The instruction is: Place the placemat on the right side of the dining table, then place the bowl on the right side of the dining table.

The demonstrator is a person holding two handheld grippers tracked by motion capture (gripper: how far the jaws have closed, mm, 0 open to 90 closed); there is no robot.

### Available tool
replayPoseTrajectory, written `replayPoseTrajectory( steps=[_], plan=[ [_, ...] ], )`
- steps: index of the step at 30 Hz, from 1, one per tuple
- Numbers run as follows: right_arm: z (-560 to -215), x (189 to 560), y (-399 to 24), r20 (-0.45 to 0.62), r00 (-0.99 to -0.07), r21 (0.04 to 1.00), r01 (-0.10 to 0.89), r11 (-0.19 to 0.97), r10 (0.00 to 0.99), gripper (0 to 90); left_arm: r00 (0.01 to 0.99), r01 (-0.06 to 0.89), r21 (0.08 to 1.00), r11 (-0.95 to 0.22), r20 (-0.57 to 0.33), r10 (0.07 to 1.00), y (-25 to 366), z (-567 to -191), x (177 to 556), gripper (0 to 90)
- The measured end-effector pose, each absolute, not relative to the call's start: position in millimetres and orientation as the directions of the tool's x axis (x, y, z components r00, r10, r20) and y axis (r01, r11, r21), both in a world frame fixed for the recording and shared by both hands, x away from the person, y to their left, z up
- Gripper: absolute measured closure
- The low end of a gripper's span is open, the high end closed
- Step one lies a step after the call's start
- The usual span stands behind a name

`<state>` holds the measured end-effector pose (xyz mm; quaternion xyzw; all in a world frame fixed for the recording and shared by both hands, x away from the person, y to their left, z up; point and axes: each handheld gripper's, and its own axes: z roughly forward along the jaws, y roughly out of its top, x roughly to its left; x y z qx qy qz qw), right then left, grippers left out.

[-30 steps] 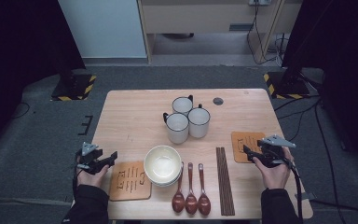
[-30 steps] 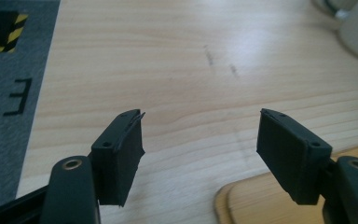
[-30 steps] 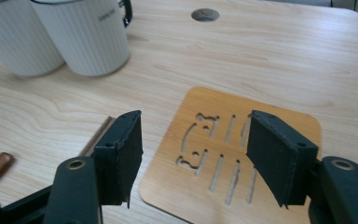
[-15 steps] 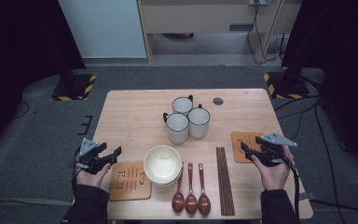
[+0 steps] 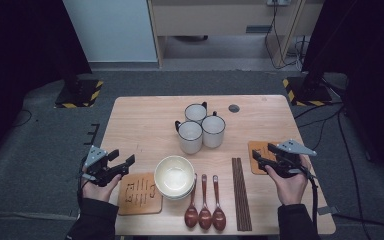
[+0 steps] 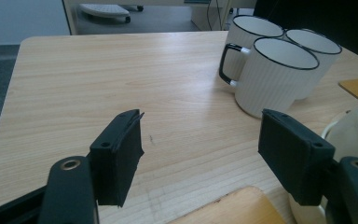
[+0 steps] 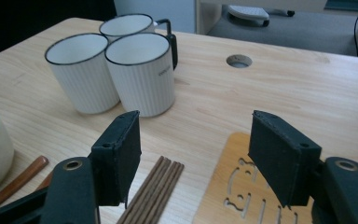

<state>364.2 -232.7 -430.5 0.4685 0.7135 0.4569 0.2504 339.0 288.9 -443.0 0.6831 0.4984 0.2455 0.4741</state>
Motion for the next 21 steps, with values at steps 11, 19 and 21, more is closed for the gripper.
replayPoseTrajectory(
  steps=[11, 19, 21],
  plan=[
    [-424, 369, -212, 0.077, -0.479, 0.886, 0.434, 0.16, 0.875, 33.7, 0.419, 0.423, 0.904, -0.066, -0.13, 0.899, 280, -435, 334, 29.5],
    [-418, 372, -194, 0.079, -0.512, 0.893, 0.418, 0.168, 0.855, 33.8, 0.436, 0.409, 0.911, -0.054, -0.143, 0.888, 273, -431, 331, 32.4],
    [-417, 372, -189, 0.083, -0.523, 0.893, 0.417, 0.169, 0.848, 34.0, 0.443, 0.406, 0.912, -0.056, -0.142, 0.885, 271, -431, 330, 33.0]
  ],
)
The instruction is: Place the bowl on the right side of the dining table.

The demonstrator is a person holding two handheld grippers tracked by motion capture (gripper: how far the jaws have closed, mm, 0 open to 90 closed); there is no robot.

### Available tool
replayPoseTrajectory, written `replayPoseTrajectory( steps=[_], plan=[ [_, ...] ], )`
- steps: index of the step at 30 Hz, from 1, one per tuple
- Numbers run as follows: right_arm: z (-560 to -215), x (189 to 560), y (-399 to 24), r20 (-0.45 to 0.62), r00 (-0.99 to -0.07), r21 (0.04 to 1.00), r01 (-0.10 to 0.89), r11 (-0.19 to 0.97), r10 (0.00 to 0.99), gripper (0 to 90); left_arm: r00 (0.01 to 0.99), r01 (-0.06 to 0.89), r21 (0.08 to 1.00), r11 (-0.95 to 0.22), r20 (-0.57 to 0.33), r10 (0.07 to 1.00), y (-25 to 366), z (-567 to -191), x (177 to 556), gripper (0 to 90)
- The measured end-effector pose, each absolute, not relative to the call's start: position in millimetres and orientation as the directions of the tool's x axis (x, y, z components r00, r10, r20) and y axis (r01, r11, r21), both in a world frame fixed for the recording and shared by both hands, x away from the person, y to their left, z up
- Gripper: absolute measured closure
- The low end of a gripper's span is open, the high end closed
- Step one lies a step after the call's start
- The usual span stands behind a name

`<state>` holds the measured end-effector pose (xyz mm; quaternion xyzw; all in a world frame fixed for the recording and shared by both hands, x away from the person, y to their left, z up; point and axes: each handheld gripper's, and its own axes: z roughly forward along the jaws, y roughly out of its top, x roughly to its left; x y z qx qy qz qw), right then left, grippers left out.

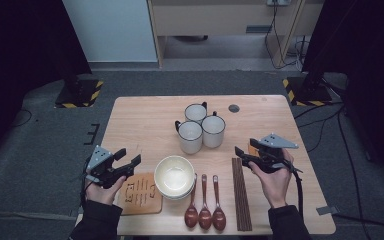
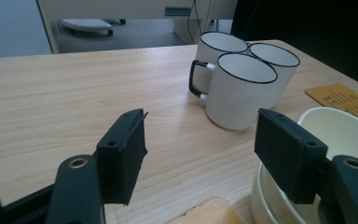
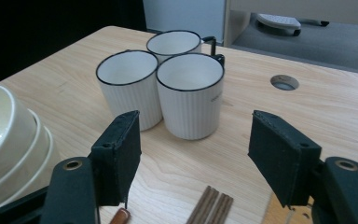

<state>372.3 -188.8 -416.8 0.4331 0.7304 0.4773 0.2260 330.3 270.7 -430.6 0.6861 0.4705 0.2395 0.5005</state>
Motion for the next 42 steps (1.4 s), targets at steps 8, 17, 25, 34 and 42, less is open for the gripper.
replayPoseTrajectory(
  steps=[8, 17, 25, 34, 42],
  plan=[
    [-412, 372, -169, 0.085, -0.555, 0.895, 0.408, 0.182, 0.827, 34.1, 0.465, 0.388, 0.92, -0.061, -0.138, 0.874, 260, -430, 329, 35.3],
    [-414, 373, -151, 0.082, -0.582, 0.884, 0.418, 0.211, 0.809, 34.6, 0.488, 0.404, 0.912, -0.074, -0.146, 0.86, 248, -435, 328, 38.8],
    [-411, 373, -139, 0.092, -0.606, 0.888, 0.41, 0.211, 0.79, 35.2, 0.512, 0.403, 0.911, -0.085, -0.148, 0.846, 239, -438, 327, 41.4],
    [-407, 373, -123, 0.103, -0.633, 0.891, 0.401, 0.211, 0.767, 37.4, 0.534, 0.413, 0.906, -0.094, -0.158, 0.83, 230, -442, 326, 45.0],
    [-404, 374, -105, 0.106, -0.662, 0.891, 0.395, 0.225, 0.742, 38.7, 0.546, 0.419, 0.903, -0.099, -0.164, 0.821, 225, -444, 325, 47.9]
  ],
)
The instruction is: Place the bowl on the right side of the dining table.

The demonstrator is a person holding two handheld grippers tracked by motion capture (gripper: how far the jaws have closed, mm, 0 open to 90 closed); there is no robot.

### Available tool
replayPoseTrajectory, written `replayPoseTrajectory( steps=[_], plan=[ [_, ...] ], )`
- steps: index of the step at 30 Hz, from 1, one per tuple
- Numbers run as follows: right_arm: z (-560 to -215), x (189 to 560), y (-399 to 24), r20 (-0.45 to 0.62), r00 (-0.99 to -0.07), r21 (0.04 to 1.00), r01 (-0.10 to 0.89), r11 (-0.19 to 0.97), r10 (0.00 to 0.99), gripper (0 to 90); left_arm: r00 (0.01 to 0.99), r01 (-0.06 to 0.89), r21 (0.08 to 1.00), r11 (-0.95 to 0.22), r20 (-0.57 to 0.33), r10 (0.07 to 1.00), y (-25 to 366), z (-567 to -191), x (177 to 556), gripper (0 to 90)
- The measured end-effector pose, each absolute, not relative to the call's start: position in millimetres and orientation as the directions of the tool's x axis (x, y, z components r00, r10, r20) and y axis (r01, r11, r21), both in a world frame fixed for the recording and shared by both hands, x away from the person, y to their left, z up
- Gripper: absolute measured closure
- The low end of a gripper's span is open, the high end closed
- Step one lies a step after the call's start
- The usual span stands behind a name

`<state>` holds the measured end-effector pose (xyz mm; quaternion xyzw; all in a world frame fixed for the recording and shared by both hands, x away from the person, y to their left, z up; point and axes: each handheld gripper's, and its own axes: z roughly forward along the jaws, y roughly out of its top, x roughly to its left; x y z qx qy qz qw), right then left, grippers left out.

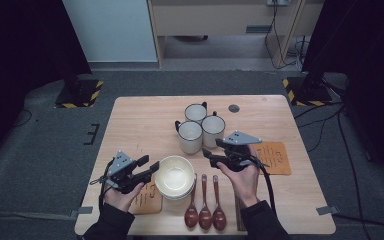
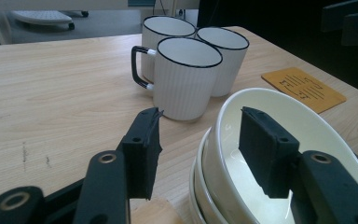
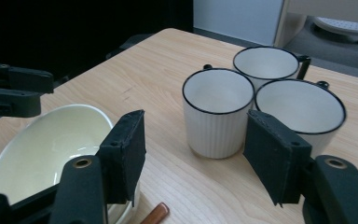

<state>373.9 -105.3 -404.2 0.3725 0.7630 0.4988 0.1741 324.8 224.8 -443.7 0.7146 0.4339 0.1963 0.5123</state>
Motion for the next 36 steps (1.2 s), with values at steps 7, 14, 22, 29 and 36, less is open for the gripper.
replayPoseTrajectory(
  steps=[7, 14, 22, 29, 36],
  plan=[
    [-404, 376, -94, 0.11, -0.679, 0.89, 0.393, 0.232, 0.726, 39.9, 0.544, 0.43, 0.897, -0.102, -0.167, 0.822, 222, -446, 325, 50.6],
    [-406, 376, -83, 0.115, -0.695, 0.886, 0.394, 0.243, 0.71, 41.2, 0.547, 0.437, 0.893, -0.106, -0.17, 0.819, 219, -449, 326, 51.3],
    [-412, 375, -72, 0.119, -0.717, 0.878, 0.399, 0.264, 0.687, 44.6, 0.557, 0.441, 0.889, -0.125, -0.162, 0.815, 215, -453, 327, 53.9],
    [-420, 374, -62, 0.132, -0.734, 0.866, 0.412, 0.282, 0.666, 48.3, 0.558, 0.449, 0.883, -0.136, -0.158, 0.814, 212, -455, 327, 57.5],
    [-429, 373, -53, 0.135, -0.749, 0.851, 0.423, 0.312, 0.649, 52.4, 0.551, 0.462, 0.876, -0.135, -0.164, 0.819, 211, -457, 328, 62.3]
  ],
)
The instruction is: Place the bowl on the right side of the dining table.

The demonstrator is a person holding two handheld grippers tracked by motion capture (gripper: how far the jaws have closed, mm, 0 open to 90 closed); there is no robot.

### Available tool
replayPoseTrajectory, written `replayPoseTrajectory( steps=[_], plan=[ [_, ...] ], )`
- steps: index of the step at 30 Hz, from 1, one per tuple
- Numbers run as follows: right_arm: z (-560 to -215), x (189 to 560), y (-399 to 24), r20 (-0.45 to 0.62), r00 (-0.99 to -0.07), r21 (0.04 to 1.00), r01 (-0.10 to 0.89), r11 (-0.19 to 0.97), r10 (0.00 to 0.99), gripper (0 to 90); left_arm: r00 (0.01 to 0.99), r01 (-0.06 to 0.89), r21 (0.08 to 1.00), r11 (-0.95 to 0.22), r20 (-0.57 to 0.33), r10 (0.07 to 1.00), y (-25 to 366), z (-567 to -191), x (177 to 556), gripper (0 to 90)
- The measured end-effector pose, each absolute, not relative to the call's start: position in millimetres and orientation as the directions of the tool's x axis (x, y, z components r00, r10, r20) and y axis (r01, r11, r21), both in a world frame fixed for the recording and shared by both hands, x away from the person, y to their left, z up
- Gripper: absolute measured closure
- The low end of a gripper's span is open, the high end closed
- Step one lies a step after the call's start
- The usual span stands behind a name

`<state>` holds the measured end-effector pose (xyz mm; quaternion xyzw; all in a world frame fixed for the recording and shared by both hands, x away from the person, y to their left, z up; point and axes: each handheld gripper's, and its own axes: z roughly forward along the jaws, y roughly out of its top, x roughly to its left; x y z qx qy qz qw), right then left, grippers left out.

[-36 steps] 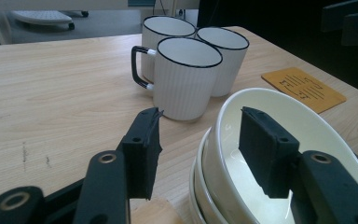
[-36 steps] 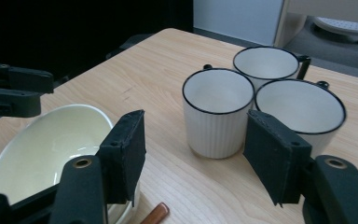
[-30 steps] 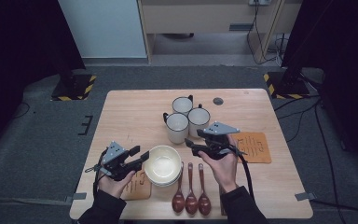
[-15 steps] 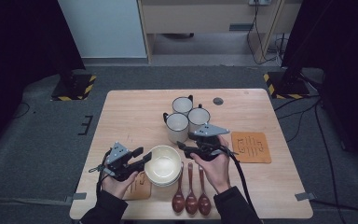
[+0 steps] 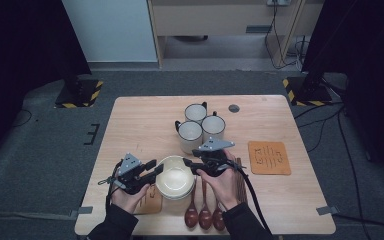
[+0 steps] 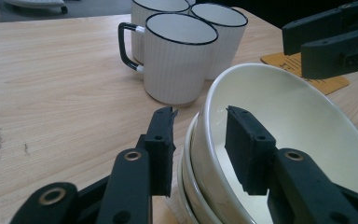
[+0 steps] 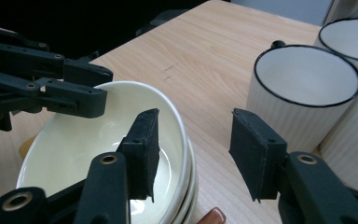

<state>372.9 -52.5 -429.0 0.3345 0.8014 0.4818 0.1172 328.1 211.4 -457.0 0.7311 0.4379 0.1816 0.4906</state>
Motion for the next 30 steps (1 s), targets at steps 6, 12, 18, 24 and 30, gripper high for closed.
replayPoseTrajectory(
  steps=[6, 12, 18, 24, 30],
  plan=[
    [-434, 372, -46, 0.13, -0.761, 0.838, 0.426, 0.34, 0.635, 59.0, 0.546, 0.477, 0.868, -0.141, -0.166, 0.821, 210, -457, 328, 68.0],
    [-439, 372, -41, 0.122, -0.768, 0.824, 0.432, 0.367, 0.629, 63.8, 0.548, 0.483, 0.863, -0.149, -0.166, 0.82, 208, -458, 327, 72.9],
    [-444, 373, -40, 0.129, -0.765, 0.81, 0.448, 0.378, 0.631, 74.4, 0.544, 0.485, 0.862, -0.147, -0.166, 0.822, 207, -458, 327, 76.0],
    [-446, 373, -40, 0.127, -0.758, 0.802, 0.458, 0.383, 0.64, 77.4, 0.54, 0.486, 0.862, -0.142, -0.168, 0.825, 205, -458, 328, 76.9],
    [-448, 374, -36, 0.119, -0.751, 0.794, 0.465, 0.392, 0.649, 78.4, 0.521, 0.497, 0.856, -0.142, -0.163, 0.838, 203, -459, 328, 79.4]
  ],
)
